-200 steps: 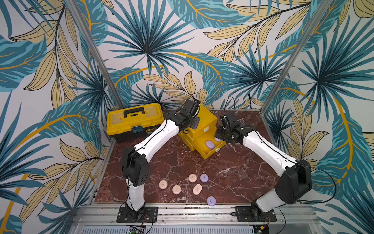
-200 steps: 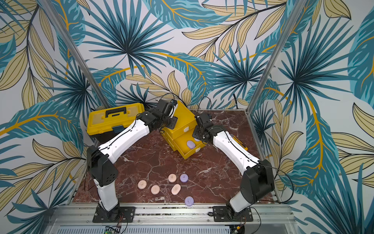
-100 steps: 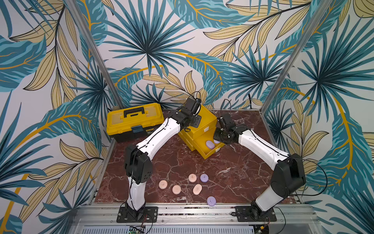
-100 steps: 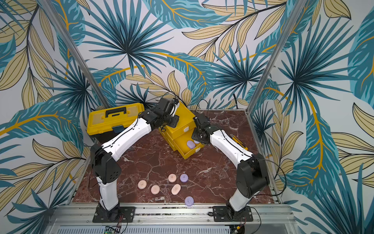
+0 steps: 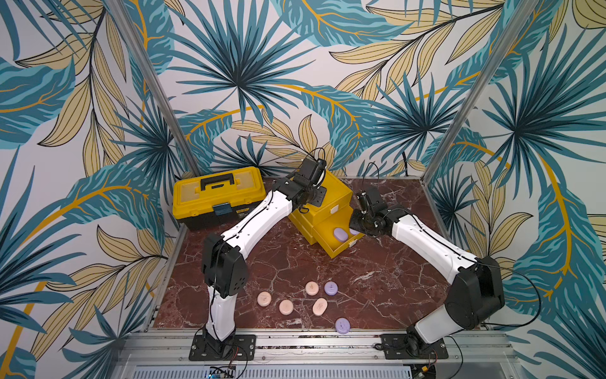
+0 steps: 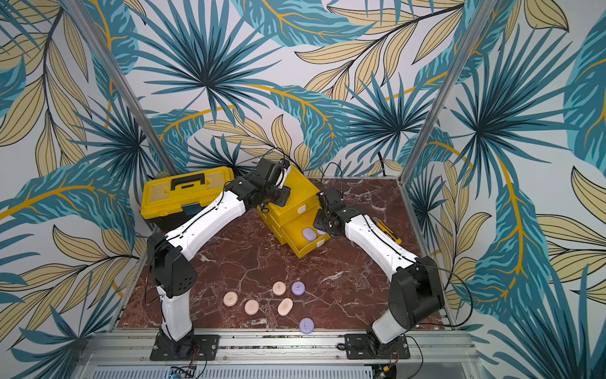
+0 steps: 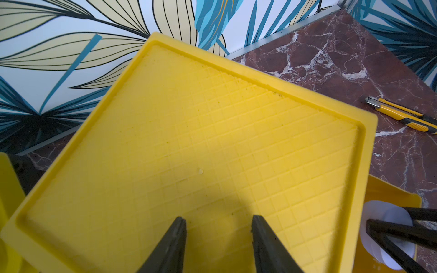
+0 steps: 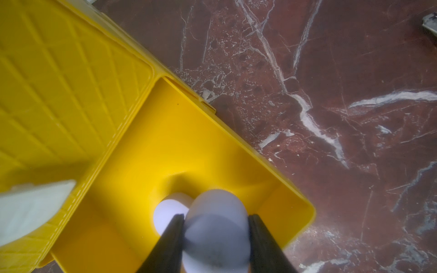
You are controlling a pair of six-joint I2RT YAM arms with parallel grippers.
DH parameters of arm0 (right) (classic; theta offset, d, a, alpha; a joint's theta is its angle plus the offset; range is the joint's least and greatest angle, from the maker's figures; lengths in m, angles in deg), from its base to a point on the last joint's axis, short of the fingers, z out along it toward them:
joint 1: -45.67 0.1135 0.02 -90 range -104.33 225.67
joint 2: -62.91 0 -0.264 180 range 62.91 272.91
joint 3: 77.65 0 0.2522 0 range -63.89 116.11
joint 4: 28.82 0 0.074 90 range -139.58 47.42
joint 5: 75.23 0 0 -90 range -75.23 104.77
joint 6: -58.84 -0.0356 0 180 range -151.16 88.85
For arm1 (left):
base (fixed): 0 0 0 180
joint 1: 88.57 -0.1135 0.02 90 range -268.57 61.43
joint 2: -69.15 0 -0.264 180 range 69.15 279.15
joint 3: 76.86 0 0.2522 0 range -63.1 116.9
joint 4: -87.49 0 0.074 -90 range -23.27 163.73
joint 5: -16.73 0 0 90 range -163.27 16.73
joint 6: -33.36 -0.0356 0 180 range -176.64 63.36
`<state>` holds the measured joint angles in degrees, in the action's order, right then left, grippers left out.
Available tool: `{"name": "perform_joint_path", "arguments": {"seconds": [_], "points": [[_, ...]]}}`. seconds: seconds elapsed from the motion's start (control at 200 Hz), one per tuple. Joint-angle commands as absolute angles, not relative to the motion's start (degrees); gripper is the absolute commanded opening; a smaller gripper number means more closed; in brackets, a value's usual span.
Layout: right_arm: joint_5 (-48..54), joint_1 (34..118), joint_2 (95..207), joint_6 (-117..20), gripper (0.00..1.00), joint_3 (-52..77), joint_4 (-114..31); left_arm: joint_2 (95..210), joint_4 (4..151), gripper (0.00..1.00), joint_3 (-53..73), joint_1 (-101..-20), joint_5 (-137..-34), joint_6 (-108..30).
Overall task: Put the bluetooth earphones in the drawer according to color
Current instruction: Place the bluetooth earphone in the drawer.
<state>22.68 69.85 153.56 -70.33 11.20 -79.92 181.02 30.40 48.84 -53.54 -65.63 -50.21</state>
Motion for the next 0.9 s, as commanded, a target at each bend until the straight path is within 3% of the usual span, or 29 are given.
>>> {"name": "perform_joint_path", "arguments": {"seconds": [0.0,0.456,0.897], "points": [[23.5,69.6,156.2,-69.1,0.26,13.3,-81.5,181.5,29.4,0.49,50.7,-53.9,-66.4,-50.7],[24.2,68.8,163.6,-68.3,0.27,17.8,-81.5,180.2,29.8,0.49,49.7,-53.9,-66.5,-50.9],[23.8,67.9,165.8,-67.7,0.39,18.7,-81.5,179.5,29.8,0.49,49.5,-53.9,-66.7,-50.8]]}}
